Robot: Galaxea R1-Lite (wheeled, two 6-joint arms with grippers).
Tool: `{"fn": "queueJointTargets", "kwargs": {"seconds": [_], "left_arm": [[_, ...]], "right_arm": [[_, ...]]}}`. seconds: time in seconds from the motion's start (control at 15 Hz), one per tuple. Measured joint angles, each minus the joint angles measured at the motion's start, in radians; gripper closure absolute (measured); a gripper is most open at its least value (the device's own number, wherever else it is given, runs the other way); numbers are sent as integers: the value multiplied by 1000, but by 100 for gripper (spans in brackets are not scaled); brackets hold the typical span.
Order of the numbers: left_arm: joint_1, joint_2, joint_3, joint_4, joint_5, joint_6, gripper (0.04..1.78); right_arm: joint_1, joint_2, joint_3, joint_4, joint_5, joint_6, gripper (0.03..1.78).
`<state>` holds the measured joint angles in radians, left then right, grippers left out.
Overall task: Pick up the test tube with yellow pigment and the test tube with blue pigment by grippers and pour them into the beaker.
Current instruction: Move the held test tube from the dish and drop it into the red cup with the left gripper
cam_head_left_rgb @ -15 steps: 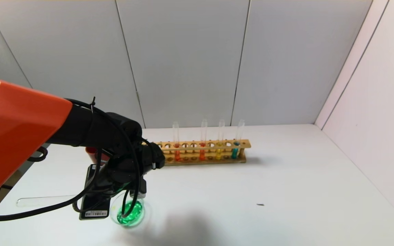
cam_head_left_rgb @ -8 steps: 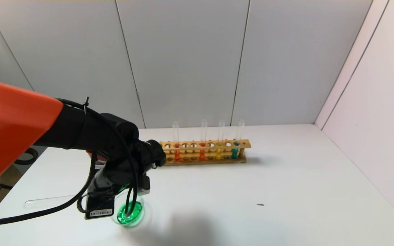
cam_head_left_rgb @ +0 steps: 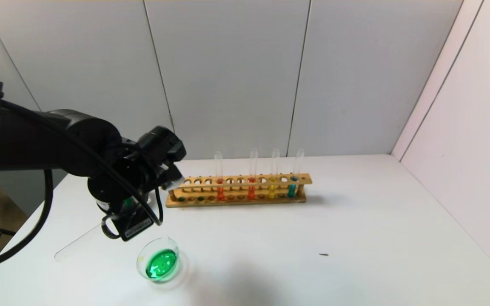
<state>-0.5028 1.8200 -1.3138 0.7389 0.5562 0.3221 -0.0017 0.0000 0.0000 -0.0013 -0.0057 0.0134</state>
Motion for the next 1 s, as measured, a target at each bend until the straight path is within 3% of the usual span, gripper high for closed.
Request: {"fn": "queueJointTargets", "kwargs": {"seconds": [0.27,0.73,1.0], "left_arm": [[75,-36,4,-228,-25,-169,148],[234,-39,-13,-483,-160,-175,148],[293,-6,-45,-543,-197,-176,148]], "right_arm": [[0,0,0,0,0,0,11],[0,0,0,0,0,0,11],[0,0,0,0,0,0,11]]}}
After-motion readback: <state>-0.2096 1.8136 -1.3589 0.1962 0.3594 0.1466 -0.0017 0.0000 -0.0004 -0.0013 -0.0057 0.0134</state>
